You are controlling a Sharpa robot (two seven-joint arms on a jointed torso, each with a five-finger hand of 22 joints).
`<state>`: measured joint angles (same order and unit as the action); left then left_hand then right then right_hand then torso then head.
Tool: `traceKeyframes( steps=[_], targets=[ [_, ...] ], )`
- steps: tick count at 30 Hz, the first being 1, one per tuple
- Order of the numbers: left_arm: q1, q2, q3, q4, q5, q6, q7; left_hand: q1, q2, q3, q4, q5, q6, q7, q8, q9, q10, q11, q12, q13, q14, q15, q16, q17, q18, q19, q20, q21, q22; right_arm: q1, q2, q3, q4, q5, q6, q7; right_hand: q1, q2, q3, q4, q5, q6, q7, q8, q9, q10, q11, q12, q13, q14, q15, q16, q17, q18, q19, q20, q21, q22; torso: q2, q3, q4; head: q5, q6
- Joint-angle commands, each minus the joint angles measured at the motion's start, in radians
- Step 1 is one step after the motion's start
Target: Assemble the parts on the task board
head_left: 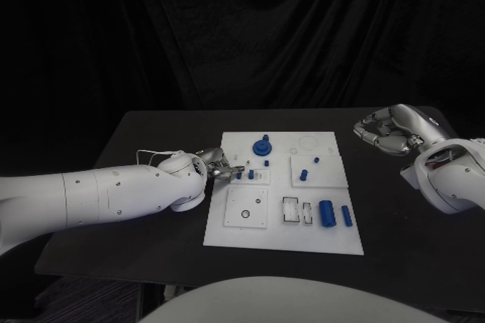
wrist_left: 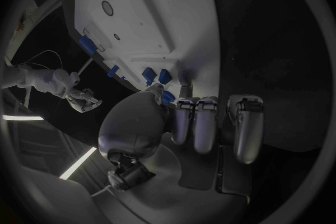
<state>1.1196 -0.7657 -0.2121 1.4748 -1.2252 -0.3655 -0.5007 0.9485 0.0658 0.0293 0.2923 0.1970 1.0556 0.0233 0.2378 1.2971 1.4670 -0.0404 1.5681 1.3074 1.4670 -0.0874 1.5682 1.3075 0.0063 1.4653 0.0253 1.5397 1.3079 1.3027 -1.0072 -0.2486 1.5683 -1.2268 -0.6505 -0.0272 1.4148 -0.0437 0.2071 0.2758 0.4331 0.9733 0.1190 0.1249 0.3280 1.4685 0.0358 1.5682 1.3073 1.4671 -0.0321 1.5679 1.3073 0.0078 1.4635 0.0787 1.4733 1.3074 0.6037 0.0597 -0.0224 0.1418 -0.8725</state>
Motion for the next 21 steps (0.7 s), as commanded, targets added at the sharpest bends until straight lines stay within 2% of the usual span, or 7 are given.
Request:
traceKeyframes(
  steps=[1, 4, 7, 12, 17, 20, 21],
  targets=[
    [0.000, 0.002, 0.001, -0.002, -0.002, -0.003, 0.027, -0.001, 0.012, -0.007, -0.001, 0.007, -0.011, 0.001, 0.007, 0.008, 0.104, -0.003, 0.003, 0.263, 0.104, -0.001, 0.003, 0.263, 0.003, 0.086, 0.000, 0.001, 0.251, -0.003, 0.001, 0.001, 0.000, -0.003, 0.003, -0.012, 0.004, 0.000, 0.005, 0.002, 0.005, 0.010, -0.002, -0.004, -0.001, 0.102, 0.005, 0.003, 0.263, 0.104, 0.007, 0.003, 0.263, 0.020, 0.047, 0.006, -0.003, 0.227, -0.001, 0.0003, -0.0008, 0.002, 0.000],
    [0.000, 0.002, 0.001, -0.003, -0.002, -0.010, 0.042, 0.000, 0.015, -0.008, -0.001, 0.010, -0.017, 0.001, 0.006, 0.014, 0.104, -0.002, 0.003, 0.263, 0.104, 0.000, 0.003, 0.263, 0.003, 0.085, 0.000, -0.001, 0.251, -0.003, 0.001, 0.001, 0.000, -0.003, 0.002, -0.011, 0.004, 0.000, 0.005, 0.002, 0.005, 0.010, -0.002, -0.004, -0.001, 0.102, 0.005, 0.003, 0.263, 0.104, 0.007, 0.003, 0.263, 0.020, 0.047, 0.006, -0.003, 0.227, -0.001, -0.0001, -0.0008, 0.004, 0.000],
    [0.000, -0.001, 0.001, -0.003, -0.002, -0.050, 0.083, 0.000, 0.019, -0.010, 0.000, 0.012, -0.021, 0.002, 0.007, 0.020, 0.104, -0.001, 0.003, 0.263, 0.104, 0.000, 0.003, 0.263, 0.003, 0.085, 0.001, -0.001, 0.251, -0.004, 0.001, 0.001, 0.000, -0.003, 0.000, -0.010, 0.004, 0.000, 0.005, 0.002, 0.005, 0.010, -0.002, -0.004, -0.001, 0.102, 0.005, 0.003, 0.263, 0.104, 0.007, 0.003, 0.263, 0.020, 0.047, 0.006, -0.003, 0.227, -0.001, 0.0001, -0.0006, 0.004, 0.000],
    [0.000, -0.017, 0.001, 0.010, -0.002, -0.185, 0.207, 0.020, 0.000, -0.024, -0.001, 0.024, -0.028, 0.003, 0.012, 0.036, 0.104, -0.001, 0.003, 0.263, 0.104, 0.002, 0.003, 0.263, 0.002, 0.087, 0.002, 0.002, 0.252, -0.004, -0.001, 0.001, 0.000, -0.003, -0.001, -0.010, 0.004, -0.001, 0.005, 0.002, 0.005, 0.010, -0.002, -0.004, -0.001, 0.102, 0.005, 0.003, 0.263, 0.104, 0.007, 0.003, 0.263, 0.020, 0.047, 0.006, -0.004, 0.227, -0.001, 0.0006, -0.0005, 0.003, 0.000],
    [0.002, -0.052, 0.001, 0.040, -0.002, -0.327, 0.347, 0.039, -0.019, -0.050, -0.001, 0.040, -0.028, 0.002, 0.020, 0.038, 0.104, 0.000, 0.003, 0.263, 0.104, 0.003, 0.003, 0.263, 0.003, 0.084, 0.003, -0.001, 0.251, -0.004, -0.003, 0.001, 0.000, -0.003, 0.000, -0.011, 0.004, -0.001, 0.005, 0.002, 0.005, 0.010, -0.002, -0.004, -0.001, 0.102, 0.005, 0.003, 0.263, 0.104, 0.007, 0.003, 0.263, 0.020, 0.047, 0.006, -0.004, 0.227, -0.001, 0.0005, -0.0001, 0.002, 0.000],
    [0.009, -0.069, 0.002, 0.052, -0.002, -0.365, 0.399, 0.056, -0.018, -0.062, -0.001, 0.050, -0.035, 0.004, 0.019, 0.037, 0.104, 0.002, 0.003, 0.263, 0.104, 0.005, 0.003, 0.263, 0.006, 0.078, 0.005, -0.010, 0.247, -0.004, -0.002, 0.001, -0.001, -0.003, 0.001, -0.012, 0.005, -0.001, 0.006, 0.002, 0.005, 0.010, -0.002, -0.005, -0.001, 0.102, 0.004, 0.003, 0.263, 0.104, 0.007, 0.003, 0.263, 0.020, 0.047, 0.006, -0.004, 0.227, 0.000, 0.0004, -0.0002, 0.003, 0.000],
    [0.013, -0.075, 0.002, 0.056, -0.002, -0.374, 0.418, 0.081, -0.009, -0.070, 0.000, 0.062, -0.056, 0.010, 0.013, 0.037, 0.104, 0.009, 0.003, 0.263, 0.104, 0.012, 0.003, 0.263, 0.010, 0.066, 0.010, -0.026, 0.241, -0.004, -0.001, 0.001, -0.002, -0.003, 0.001, -0.012, 0.005, -0.001, 0.006, 0.002, 0.005, 0.010, -0.002, -0.005, -0.001, 0.102, 0.004, 0.003, 0.263, 0.104, 0.007, 0.003, 0.263, 0.020, 0.047, 0.006, -0.004, 0.227, 0.000, 0.0004, -0.0004, 0.004, 0.000]
  ],
)
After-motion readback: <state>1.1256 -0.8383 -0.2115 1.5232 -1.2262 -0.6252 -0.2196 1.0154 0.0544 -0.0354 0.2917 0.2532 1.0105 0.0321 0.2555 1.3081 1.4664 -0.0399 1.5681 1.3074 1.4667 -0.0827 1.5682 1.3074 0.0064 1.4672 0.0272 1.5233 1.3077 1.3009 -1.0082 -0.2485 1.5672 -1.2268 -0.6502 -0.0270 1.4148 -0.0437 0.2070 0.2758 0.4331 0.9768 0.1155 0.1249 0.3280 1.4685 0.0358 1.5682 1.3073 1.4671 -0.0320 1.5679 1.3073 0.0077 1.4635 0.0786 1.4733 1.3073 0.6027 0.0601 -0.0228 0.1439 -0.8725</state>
